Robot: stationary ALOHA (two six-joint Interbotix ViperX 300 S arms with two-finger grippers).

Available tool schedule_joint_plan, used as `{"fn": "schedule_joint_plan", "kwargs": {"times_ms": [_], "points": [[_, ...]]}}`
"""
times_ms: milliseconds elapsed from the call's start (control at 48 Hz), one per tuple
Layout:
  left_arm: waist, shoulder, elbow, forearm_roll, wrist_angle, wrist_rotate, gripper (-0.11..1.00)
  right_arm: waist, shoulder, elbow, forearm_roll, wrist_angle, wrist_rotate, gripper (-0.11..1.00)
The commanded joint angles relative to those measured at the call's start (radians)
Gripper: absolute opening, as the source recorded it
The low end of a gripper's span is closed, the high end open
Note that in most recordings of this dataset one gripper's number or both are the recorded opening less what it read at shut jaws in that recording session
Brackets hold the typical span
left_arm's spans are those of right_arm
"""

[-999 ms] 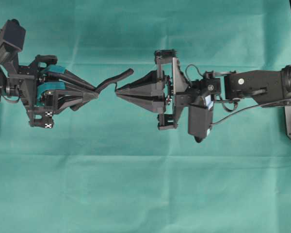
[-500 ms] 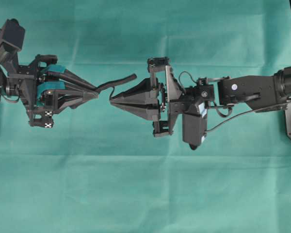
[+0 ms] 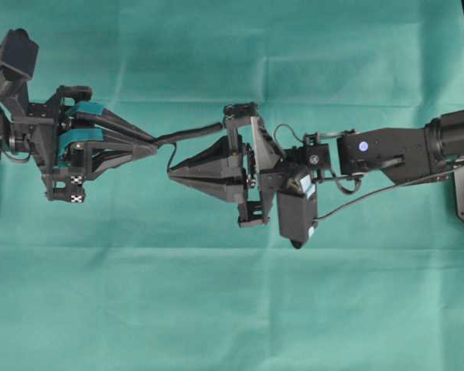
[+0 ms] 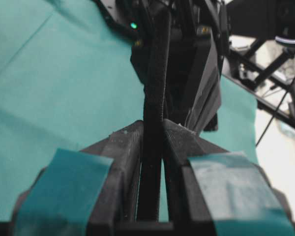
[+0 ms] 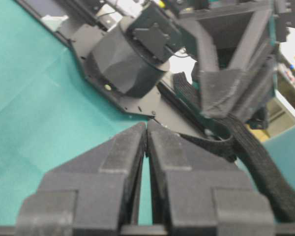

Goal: Peel off the Velcro with your right arm.
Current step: 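Pull the right gripper away from the left, peeling the layers apart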

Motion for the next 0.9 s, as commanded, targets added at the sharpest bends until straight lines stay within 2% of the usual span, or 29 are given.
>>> {"fn": "schedule_joint_plan", "kwargs": {"times_ms": [0,416,604,874], "points": [[0.006,-0.003,-0.014,0.003,-0.018,0.003,0.10,0.012,-0.008,-0.028,0.000,0.008,0.002,-0.09],[0.011,-0.005,-0.011,0.003,-0.020,0.003,0.10,0.052,0.006,-0.046,0.000,0.083,0.003,-0.09],[0.012,-0.008,-0.011,0.003,-0.020,0.003,0.10,0.094,0.006,-0.049,-0.002,0.135,0.006,-0.09],[0.015,-0.009,-0.011,0.003,-0.020,0.005,0.10,0.133,0.002,-0.049,-0.040,0.196,0.011,-0.09]]}}
